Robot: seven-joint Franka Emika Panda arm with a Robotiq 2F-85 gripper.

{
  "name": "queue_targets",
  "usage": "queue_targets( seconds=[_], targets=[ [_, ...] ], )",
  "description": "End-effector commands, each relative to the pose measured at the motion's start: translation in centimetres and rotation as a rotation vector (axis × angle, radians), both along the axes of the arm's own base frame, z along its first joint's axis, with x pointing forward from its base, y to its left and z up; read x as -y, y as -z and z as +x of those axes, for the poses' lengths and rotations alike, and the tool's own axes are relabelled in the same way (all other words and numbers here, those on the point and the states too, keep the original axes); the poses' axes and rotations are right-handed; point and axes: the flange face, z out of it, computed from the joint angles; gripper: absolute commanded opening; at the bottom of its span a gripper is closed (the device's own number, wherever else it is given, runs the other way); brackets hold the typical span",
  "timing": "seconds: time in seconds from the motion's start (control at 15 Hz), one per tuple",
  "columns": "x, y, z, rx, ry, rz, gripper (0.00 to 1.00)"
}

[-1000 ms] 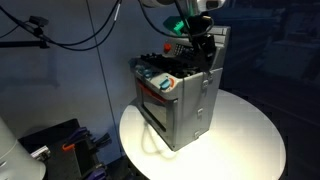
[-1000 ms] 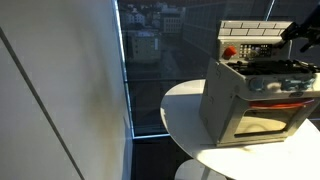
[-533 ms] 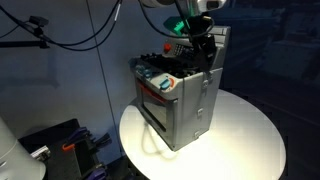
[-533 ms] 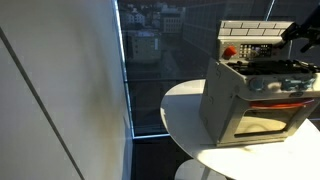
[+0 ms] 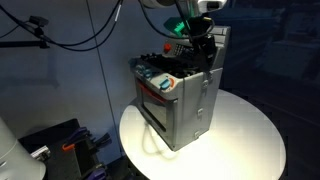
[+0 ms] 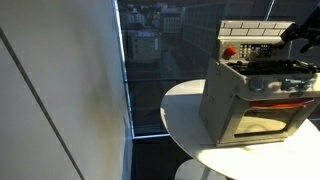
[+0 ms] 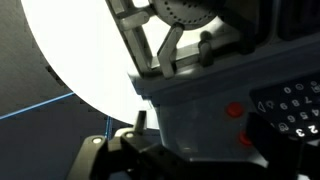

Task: Press a button on the stove

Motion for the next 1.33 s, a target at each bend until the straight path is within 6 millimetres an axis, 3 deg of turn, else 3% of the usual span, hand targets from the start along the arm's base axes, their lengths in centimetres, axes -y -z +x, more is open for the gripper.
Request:
queue_targets(
  seconds=[0.0, 1.0, 1.27],
  targets=[
    [0.4, -0.4, 0.9, -0.005, 0.007, 0.008, 1.0],
    [0.7, -0.3, 2.1, 0.005, 0.004, -0.003, 1.0],
    [0.6, -0.5, 1.6, 0.004, -0.004, -0.003, 1.0]
  ],
)
